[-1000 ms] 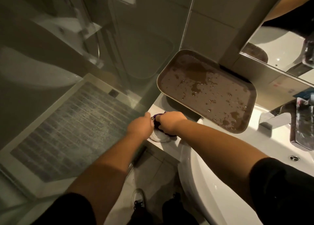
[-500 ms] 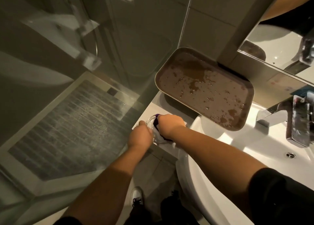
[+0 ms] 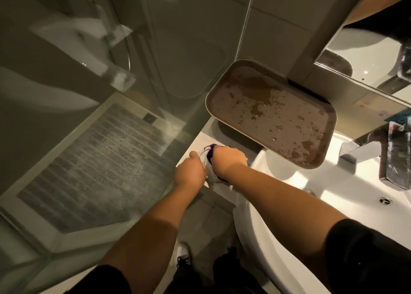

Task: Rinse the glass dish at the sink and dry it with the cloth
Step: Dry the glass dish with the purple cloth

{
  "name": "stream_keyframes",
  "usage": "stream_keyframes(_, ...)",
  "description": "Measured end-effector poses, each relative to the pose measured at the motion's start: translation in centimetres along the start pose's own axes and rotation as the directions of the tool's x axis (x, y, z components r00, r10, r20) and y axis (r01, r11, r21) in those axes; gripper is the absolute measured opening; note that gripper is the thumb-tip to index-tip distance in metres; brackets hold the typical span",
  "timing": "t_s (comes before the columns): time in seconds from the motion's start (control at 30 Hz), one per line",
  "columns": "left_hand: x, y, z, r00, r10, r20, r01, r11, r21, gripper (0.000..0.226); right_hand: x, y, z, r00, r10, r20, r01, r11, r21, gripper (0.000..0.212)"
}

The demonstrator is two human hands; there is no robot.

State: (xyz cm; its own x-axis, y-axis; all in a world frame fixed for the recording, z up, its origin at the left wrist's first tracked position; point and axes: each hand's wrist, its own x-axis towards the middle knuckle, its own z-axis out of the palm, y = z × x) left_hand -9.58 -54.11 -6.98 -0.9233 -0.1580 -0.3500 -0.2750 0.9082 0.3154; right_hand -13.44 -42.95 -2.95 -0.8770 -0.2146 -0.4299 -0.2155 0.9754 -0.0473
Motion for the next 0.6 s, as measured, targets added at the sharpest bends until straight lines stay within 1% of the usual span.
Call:
stream_keyframes(0.07, -0.7, 0.0, 0.4, 0.999, -0.044, -0.019, 0.044, 0.998, -0.044, 0.025, 0.0, -0.2, 0.2, 0.999, 0.016, 0.043, -0.017, 1.0, 0.019, 0.012)
stream_keyframes(0.13, -0.3, -0.2, 0.0, 1.0, -0.023, -0.006, 0.023, 0.998, -0.055, 0.025, 0.3, 0.2, -0.2, 0.997, -0.026, 0.066, 0.027, 0.999, -0.019, 0.009)
stream_keyframes(0.23, 1.9, -0.4, -1.7, 0.993, 0.106, 0.056, -0.108, 0.993, 0.041, 0.025, 1.0, 0.9, -0.9, 0.982, -0.156, 0.103, 0.166, 0.982, -0.09, 0.012)
stream_keyframes(0.3, 3.0, -0.3, -2.7, 0.971, 0.208, 0.122, -0.224, 0.965, 0.139, 0.019, 1.3, 1.3, -1.6, 0.962, -0.233, 0.142, 0.254, 0.954, -0.159, 0.016)
stream_keyframes(0.37, 3.2, -0.2, -3.1, 0.957, 0.244, 0.155, -0.27, 0.947, 0.174, 0.017, 1.7, 1.5, -2.0, 0.951, -0.268, 0.152, 0.295, 0.936, -0.194, 0.018)
stream_keyframes(0.43, 2.8, -0.2, -2.7, 0.971, 0.202, 0.13, -0.221, 0.963, 0.156, 0.018, 1.6, 1.2, -1.9, 0.96, -0.252, 0.122, 0.271, 0.945, -0.183, 0.016)
stream_keyframes(0.47, 2.4, -0.2, -2.3, 0.981, 0.163, 0.108, -0.177, 0.975, 0.134, 0.02, 1.4, 1.0, -1.6, 0.972, -0.218, 0.089, 0.23, 0.96, -0.157, 0.013)
stream_keyframes(0.53, 1.3, -0.1, -1.4, 0.995, 0.069, 0.072, -0.073, 0.995, 0.064, 0.024, 0.9, 0.2, -0.9, 0.993, -0.105, 0.045, 0.108, 0.991, -0.074, 0.011)
stream_keyframes(0.6, 0.0, 0.0, -0.4, 0.999, -0.026, 0.031, 0.026, 1.0, -0.009, 0.025, 0.3, -0.7, -0.4, 0.998, 0.001, 0.068, -0.001, 1.0, 0.003, 0.015)
